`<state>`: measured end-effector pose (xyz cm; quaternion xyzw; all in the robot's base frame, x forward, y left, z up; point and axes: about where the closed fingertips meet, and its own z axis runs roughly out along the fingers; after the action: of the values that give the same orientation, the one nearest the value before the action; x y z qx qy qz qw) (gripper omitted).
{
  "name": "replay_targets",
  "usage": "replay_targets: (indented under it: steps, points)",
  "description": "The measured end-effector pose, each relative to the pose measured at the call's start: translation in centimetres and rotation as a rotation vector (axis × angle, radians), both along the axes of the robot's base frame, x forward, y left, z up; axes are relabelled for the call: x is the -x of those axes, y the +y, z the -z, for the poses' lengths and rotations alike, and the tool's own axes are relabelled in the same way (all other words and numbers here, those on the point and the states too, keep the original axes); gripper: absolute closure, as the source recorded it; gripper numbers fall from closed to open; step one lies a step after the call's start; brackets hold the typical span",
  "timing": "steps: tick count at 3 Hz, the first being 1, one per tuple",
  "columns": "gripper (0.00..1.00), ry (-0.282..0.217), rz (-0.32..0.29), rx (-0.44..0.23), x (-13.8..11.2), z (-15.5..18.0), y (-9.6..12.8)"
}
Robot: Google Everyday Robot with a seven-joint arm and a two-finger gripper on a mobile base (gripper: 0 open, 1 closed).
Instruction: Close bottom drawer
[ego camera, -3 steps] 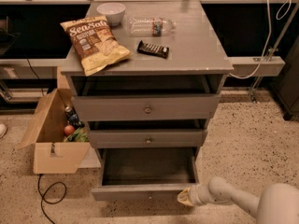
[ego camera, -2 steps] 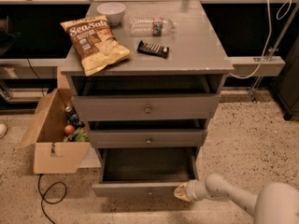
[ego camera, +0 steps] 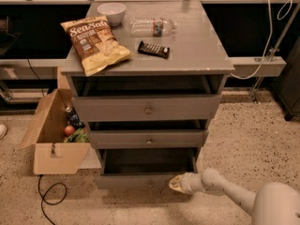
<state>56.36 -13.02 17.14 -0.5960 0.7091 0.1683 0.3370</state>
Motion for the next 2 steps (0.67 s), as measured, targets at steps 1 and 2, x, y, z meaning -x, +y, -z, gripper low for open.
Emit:
replay_targets:
  steps: [1, 2]
  points:
    - [1.0, -0.01, -0.008, 0.01, -0.43, 0.31, -0.01]
    - [1.0, -0.037, -0.028, 0.037, -1.43, 1.1, -0.04]
